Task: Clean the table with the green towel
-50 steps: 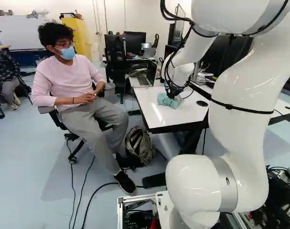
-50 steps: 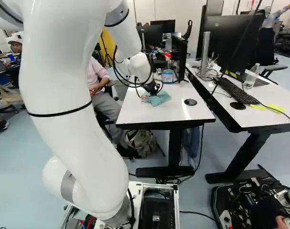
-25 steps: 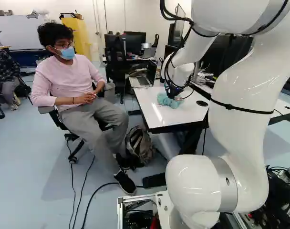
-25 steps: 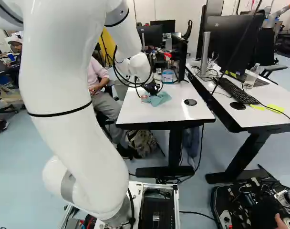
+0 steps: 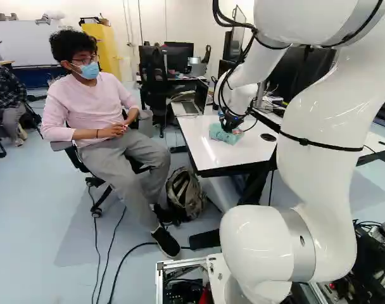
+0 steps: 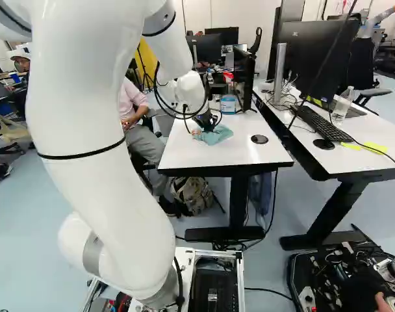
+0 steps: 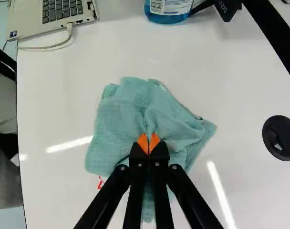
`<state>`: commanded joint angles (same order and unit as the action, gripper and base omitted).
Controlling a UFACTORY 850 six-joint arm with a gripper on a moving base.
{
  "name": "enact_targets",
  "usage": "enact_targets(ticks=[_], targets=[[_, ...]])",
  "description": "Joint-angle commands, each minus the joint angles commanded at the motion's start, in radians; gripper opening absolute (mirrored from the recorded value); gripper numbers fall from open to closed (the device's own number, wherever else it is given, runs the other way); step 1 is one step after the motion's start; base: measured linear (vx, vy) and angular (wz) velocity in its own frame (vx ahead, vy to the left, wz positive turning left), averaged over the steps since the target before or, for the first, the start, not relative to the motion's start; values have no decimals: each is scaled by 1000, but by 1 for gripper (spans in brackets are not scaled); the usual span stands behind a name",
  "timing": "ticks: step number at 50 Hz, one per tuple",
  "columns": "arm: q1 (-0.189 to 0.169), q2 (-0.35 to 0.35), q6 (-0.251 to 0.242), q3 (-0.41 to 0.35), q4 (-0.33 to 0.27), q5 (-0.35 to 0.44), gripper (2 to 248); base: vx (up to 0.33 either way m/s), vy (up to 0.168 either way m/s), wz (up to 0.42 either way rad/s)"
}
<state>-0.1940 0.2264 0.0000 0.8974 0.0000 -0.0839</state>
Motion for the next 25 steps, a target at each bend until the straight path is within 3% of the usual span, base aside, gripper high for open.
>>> enact_targets(ticks=[25], targets=[[0,0,0,0,0,-10,24,0,0,0]])
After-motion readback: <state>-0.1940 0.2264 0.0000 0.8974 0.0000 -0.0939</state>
